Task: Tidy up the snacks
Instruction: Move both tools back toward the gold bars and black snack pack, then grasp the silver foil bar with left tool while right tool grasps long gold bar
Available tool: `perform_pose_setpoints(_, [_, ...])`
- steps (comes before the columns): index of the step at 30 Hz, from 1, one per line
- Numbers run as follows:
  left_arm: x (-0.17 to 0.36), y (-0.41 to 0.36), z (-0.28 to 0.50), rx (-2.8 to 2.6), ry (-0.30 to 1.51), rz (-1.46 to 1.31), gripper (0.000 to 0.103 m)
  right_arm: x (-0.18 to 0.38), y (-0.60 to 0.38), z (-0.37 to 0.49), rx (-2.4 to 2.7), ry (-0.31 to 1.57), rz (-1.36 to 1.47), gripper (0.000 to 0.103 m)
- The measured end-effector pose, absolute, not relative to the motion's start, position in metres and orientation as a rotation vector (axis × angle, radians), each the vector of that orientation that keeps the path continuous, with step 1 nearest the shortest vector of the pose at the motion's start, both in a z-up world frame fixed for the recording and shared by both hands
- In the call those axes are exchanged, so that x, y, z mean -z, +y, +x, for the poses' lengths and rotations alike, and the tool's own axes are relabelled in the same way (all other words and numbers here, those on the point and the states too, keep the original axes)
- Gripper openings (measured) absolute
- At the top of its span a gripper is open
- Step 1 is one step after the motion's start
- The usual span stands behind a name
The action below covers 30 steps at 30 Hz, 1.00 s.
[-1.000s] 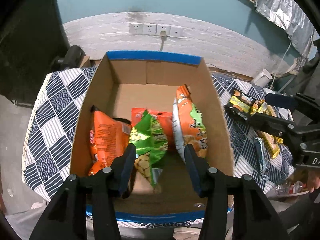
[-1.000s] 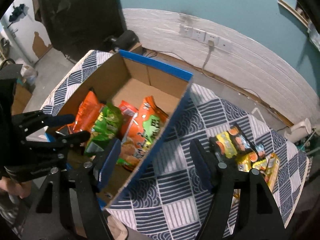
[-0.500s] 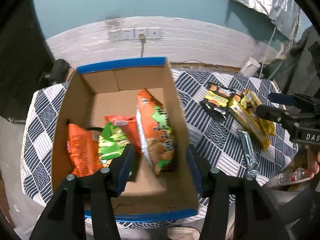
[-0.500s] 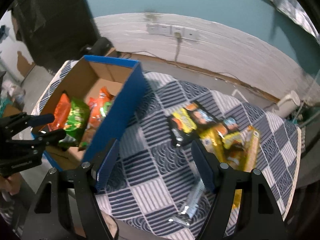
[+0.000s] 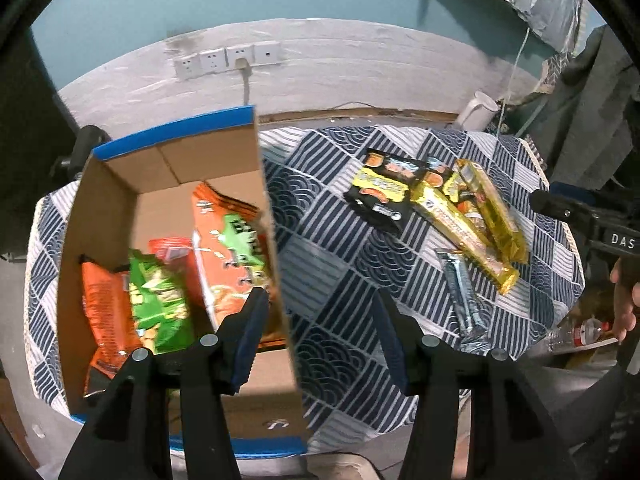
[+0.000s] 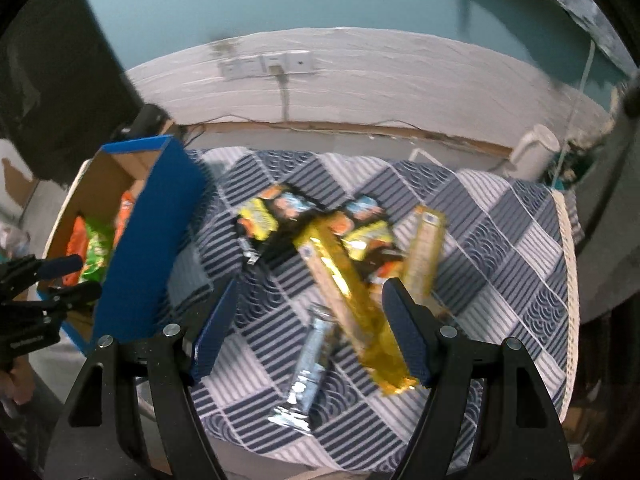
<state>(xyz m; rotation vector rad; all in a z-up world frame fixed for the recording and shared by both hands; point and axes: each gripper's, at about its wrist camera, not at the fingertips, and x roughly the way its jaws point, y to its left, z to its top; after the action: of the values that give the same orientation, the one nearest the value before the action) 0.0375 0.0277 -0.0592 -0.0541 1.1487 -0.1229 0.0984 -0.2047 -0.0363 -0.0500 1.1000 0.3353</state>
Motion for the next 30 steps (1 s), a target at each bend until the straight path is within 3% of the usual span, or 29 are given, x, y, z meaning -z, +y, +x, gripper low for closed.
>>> perform_pose_setpoints(16, [0.087,-0.021,0.064,0.147,1.216,-0.029,0.055,0.07,-0.276,0.115,-0.231,1.145,0.045,0.075])
perform_pose_setpoints(30, [0.13,-0.052,0.103,0.154,1.287,0.028,0.055,0.118,-0.271,0.149,-0.215,1.228,0.021,0.075])
